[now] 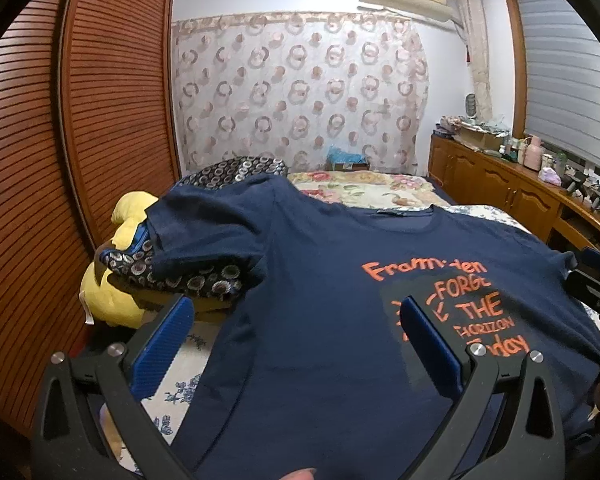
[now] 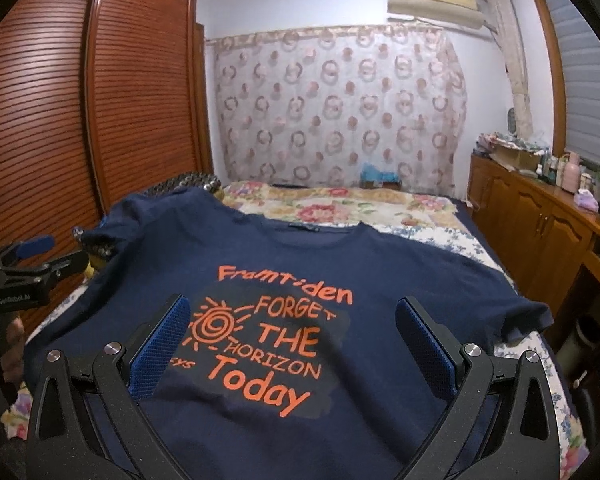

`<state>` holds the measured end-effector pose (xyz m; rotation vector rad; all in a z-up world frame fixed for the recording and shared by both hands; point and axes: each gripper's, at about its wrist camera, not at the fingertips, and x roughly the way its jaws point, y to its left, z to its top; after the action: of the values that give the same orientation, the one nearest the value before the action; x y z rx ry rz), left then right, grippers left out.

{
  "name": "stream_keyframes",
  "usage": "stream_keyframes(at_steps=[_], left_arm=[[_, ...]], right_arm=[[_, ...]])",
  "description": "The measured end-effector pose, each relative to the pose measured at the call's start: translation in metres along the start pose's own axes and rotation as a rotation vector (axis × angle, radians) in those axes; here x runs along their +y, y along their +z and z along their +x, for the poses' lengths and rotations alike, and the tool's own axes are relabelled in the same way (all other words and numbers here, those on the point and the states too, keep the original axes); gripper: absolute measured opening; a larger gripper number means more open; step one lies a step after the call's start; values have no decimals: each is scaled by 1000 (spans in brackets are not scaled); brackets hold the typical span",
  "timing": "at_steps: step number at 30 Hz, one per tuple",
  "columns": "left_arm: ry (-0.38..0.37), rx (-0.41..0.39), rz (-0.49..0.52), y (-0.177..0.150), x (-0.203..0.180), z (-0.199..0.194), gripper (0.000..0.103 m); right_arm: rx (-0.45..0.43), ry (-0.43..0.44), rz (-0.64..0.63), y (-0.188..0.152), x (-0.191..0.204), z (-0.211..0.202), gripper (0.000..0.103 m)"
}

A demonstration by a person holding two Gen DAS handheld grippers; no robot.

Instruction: Fold small clothes

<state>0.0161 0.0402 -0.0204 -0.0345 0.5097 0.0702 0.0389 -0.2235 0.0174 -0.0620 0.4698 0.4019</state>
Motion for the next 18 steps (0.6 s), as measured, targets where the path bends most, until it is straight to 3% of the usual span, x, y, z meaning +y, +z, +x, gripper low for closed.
stream_keyframes(at_steps=[11, 18], left_arm=[[-12, 57, 5, 7, 52, 31, 103], [-5, 108, -4, 23, 90, 60, 103]], right_arm=[[59, 84, -88, 5, 19, 38, 103], [93, 144, -127, 26, 25, 74, 103]])
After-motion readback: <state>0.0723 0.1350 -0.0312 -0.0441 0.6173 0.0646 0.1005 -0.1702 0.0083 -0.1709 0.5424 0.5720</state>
